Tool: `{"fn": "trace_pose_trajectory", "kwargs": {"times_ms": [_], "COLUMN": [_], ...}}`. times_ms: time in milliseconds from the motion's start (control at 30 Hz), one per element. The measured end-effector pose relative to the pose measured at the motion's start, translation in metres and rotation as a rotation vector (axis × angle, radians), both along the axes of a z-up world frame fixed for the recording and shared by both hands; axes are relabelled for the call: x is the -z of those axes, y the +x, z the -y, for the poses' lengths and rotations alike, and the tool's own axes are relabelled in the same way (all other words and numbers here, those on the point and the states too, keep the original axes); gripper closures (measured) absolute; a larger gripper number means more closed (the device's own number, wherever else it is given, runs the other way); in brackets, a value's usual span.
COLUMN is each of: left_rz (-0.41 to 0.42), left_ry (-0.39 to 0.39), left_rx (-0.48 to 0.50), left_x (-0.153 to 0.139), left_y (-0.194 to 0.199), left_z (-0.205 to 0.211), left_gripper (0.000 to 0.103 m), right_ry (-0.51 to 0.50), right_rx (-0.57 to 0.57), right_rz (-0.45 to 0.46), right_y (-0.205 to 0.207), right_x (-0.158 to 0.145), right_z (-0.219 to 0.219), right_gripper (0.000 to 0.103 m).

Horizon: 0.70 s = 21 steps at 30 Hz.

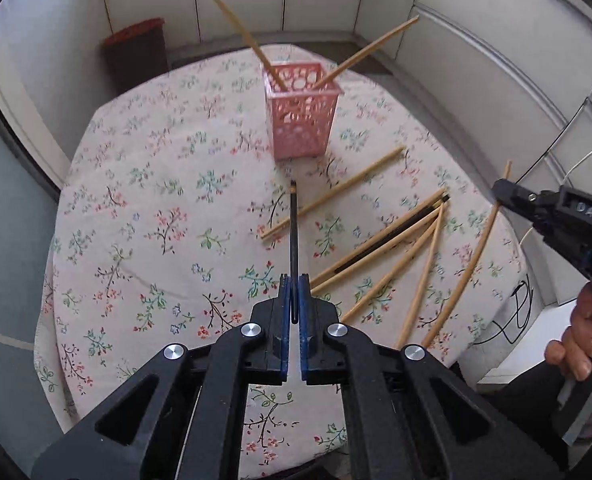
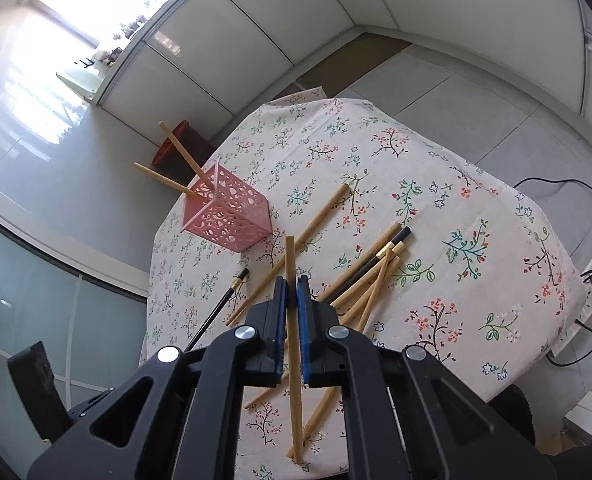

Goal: Organize utensils
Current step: 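Carry the black chopstick in the left gripper over the pink holder while the right carries its wooden one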

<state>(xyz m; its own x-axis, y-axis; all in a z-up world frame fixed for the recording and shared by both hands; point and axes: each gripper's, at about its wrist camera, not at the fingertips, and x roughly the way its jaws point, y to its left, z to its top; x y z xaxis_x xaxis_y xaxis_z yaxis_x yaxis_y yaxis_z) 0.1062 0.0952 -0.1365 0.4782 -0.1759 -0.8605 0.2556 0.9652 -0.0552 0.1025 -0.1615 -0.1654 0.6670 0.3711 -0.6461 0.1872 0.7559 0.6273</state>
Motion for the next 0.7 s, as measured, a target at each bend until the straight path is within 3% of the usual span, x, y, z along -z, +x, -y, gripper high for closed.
{"fn": "trace_pose_trajectory", "kwargs": {"times_ms": [233,700], "left_rz": [0.189,0.277], "left_ry": [-0.071,-0.185], "left_rx": [-0.049,-0.081], "left_x": [-0.042,-0.071], "left_y": [-0.011,-0.009], "left_z": [-0.004,-0.020], "left_gripper": [0.100,0.100], "right_ry": [0.011,-0.008], "right_rx": [-0.025,-0.114], "right_rz": [0.065,0.222], "right_y": [-0.002,-0.010], "right_x": [-0.017,-0.066], "right_z": [-0.004,-0.022], "right_gripper": [0.097,0.097]}}
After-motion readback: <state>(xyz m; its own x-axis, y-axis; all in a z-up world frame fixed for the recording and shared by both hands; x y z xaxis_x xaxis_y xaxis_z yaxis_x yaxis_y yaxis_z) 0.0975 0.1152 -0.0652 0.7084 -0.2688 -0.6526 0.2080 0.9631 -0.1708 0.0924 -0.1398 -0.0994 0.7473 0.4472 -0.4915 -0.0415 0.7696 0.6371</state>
